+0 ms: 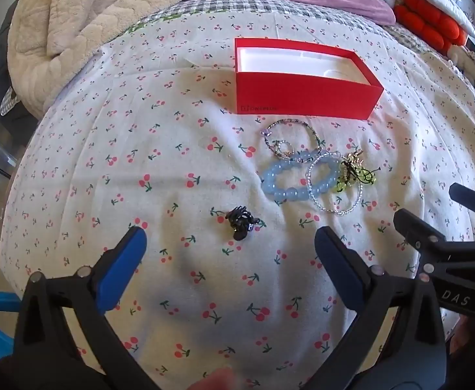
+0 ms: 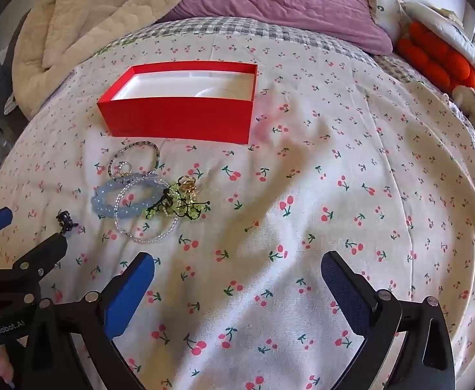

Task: Organize jewelry
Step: 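Move both tools toward the jewelry pile beside the red box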

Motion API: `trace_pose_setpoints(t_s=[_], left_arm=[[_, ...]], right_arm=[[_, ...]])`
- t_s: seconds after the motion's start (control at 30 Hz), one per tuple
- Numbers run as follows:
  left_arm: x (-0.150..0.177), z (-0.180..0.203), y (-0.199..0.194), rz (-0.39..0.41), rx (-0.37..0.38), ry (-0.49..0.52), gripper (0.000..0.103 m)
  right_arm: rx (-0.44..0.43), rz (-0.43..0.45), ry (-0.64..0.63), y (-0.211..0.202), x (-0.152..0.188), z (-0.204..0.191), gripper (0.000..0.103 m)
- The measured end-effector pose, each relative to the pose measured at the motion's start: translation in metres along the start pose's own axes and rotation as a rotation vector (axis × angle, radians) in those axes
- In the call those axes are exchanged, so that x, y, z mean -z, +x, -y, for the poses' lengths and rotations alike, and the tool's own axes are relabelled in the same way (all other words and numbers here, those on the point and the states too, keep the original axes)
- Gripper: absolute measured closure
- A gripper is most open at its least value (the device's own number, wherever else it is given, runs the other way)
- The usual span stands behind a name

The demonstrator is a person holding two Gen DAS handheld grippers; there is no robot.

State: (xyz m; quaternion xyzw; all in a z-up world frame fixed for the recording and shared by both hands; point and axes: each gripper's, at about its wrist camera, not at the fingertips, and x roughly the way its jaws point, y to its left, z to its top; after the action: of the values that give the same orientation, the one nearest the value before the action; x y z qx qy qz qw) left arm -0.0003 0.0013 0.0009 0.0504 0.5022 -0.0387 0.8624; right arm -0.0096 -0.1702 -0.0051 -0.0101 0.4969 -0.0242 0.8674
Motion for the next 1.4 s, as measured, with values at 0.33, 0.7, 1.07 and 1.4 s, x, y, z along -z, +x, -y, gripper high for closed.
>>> trace_pose_setpoints(t_s=[0.33, 0.7, 1.07, 1.4], left_arm=[[-0.001, -0.007, -0.004, 0.023, -0.016, -0.011, 0.0], [-0.001, -0.008, 0.0, 0.024, -0.031, -0.015, 0.0], [-0.005, -0.014, 0.0, 0.027, -0.034, -0.038, 0.0], [-0.004, -0.016, -0.004, 0.033, -0.024, -0.044, 0.0]], right_arm=[[0.003, -0.013, 0.003, 0.004, 0.001, -0.004, 0.0], [-0.009, -0.022, 0.005, 0.004, -0.001, -0.001, 0.0], [-0.023, -0.009, 0.007, -0.002, -0.002, -0.003, 0.0], [-0.011, -0.011, 0.006, -0.002, -0.003, -0.003, 0.0]])
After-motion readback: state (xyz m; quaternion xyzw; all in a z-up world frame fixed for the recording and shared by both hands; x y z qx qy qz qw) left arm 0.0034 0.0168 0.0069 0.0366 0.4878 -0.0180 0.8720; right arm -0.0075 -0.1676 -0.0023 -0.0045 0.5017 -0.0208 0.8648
